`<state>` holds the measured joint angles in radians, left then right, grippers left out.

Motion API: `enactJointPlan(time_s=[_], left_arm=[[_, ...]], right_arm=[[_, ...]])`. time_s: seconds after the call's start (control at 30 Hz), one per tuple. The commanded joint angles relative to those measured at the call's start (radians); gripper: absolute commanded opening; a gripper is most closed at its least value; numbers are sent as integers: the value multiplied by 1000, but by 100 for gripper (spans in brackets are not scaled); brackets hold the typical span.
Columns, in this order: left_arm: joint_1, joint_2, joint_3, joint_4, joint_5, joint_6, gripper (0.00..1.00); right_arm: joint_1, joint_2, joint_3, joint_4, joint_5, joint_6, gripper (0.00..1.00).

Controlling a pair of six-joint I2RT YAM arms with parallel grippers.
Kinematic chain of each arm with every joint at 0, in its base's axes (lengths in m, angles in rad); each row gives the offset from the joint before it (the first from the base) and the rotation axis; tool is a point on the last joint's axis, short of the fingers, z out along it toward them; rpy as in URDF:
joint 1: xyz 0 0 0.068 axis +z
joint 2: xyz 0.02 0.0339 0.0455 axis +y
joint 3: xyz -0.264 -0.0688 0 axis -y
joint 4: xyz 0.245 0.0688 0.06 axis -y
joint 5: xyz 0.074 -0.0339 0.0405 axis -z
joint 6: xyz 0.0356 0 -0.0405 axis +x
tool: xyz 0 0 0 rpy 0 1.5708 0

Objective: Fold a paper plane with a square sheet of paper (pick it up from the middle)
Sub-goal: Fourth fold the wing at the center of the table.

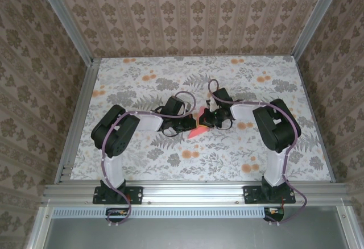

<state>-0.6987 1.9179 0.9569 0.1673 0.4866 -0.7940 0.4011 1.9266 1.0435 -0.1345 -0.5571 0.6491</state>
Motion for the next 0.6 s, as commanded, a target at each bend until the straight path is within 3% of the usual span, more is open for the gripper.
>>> enactJointPlan(time_s=[0.0,0.3,0.57], left_arm=[[12,24,-9,-121,-41,-7,0],[19,-70,4,-59,41,-2,4],[-10,-57,46,-78,87,10,6]], right_arm=[[-4,60,-32,-12,46,-20,4],[-5,54,-26,-105,134,-27,3],[-5,66,-8,-161,174,-20,2]])
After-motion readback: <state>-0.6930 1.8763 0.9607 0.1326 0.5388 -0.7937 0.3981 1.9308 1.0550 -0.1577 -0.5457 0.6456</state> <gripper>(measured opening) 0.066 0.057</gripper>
